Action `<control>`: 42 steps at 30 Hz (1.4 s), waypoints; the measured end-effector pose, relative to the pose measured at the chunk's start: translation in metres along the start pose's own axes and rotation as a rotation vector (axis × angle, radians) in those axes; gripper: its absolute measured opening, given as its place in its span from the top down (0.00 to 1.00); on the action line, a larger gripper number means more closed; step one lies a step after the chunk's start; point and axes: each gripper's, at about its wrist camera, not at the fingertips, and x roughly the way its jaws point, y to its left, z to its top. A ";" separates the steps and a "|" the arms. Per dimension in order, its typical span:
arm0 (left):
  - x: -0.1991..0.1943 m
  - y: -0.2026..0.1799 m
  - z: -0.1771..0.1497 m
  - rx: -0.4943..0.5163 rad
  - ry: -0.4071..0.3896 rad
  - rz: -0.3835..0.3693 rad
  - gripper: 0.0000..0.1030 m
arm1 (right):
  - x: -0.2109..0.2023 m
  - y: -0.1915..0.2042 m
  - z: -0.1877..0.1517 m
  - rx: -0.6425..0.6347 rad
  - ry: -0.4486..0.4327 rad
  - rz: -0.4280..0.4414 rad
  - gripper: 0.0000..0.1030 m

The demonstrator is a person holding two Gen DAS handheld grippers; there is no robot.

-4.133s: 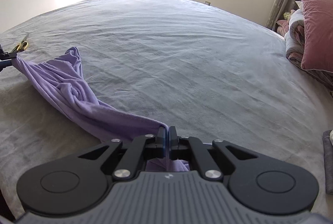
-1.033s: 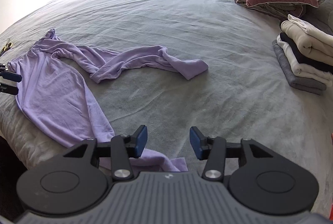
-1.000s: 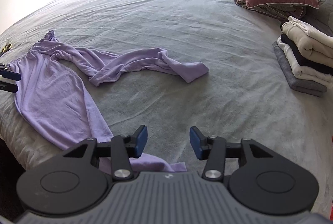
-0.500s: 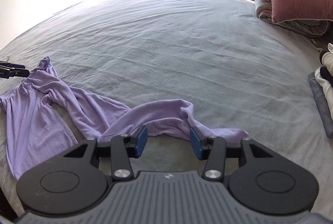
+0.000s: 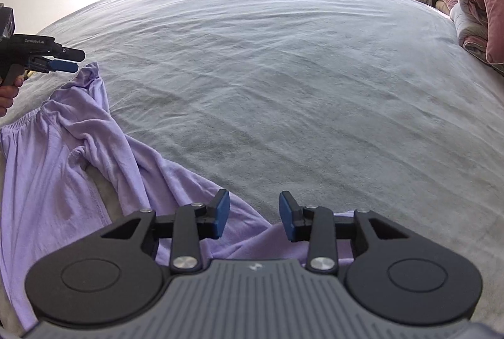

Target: Fold clothes

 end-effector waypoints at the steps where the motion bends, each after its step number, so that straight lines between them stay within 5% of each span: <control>1: 0.004 0.000 -0.001 0.001 0.006 -0.002 0.43 | 0.004 0.001 0.000 -0.003 0.012 -0.001 0.68; 6: 0.012 0.004 -0.005 -0.025 0.021 -0.052 0.65 | 0.015 0.006 -0.005 -0.004 0.033 0.000 0.74; 7: 0.014 0.004 -0.007 -0.029 0.037 -0.079 0.76 | 0.016 0.008 -0.005 -0.006 0.032 0.001 0.78; 10: 0.018 -0.001 -0.013 0.008 0.038 -0.080 0.84 | 0.015 0.016 -0.007 -0.024 0.034 0.002 0.95; 12: 0.016 -0.002 -0.016 -0.006 0.012 -0.074 0.93 | 0.014 0.021 -0.008 -0.039 0.031 -0.017 0.97; 26: -0.004 -0.032 -0.007 0.074 -0.183 -0.036 0.97 | -0.028 -0.023 0.003 0.014 -0.093 -0.305 0.99; 42: 0.032 -0.018 0.026 0.086 -0.247 0.196 0.97 | 0.030 -0.038 0.056 -0.035 -0.126 -0.382 0.99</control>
